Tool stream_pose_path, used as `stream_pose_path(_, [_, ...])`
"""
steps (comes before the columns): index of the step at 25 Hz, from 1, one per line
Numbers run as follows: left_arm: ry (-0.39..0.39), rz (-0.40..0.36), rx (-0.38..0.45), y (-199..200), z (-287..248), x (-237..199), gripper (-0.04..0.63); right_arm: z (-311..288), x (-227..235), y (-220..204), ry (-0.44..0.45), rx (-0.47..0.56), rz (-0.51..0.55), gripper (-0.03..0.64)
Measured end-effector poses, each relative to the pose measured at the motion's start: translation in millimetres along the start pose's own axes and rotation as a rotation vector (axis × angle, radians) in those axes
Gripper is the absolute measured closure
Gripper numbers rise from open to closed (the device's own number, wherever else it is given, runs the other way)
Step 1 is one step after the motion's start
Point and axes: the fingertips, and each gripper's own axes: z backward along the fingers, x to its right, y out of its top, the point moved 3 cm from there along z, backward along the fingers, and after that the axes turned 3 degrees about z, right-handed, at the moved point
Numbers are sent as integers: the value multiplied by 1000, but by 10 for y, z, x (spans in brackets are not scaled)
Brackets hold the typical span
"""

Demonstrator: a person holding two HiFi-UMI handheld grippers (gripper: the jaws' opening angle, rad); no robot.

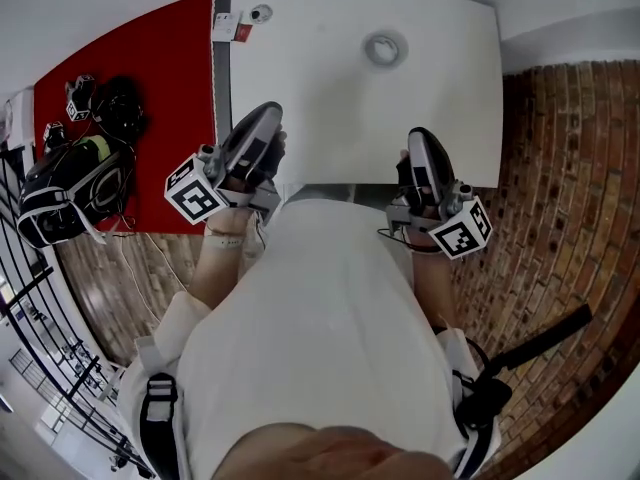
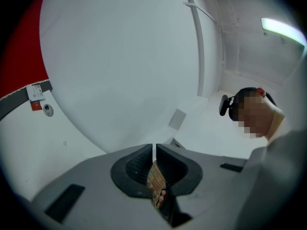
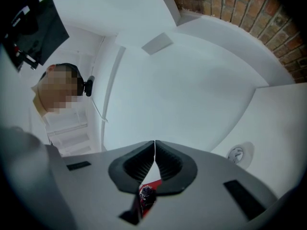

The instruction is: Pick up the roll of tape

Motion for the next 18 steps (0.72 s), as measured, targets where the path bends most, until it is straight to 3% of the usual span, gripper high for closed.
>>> stream_pose_path(6, [81, -60, -26, 10, -328, -114, 584, -101, 385, 66, 14, -29, -45, 594])
stream_pose_path(11, [161, -133, -93, 38, -647, -248, 584, -161, 733, 108, 13, -50, -101, 594])
stream_pose_path(18, [236, -178, -180, 60, -1045, -511, 584, -218, 1070, 91, 9, -77, -167, 594])
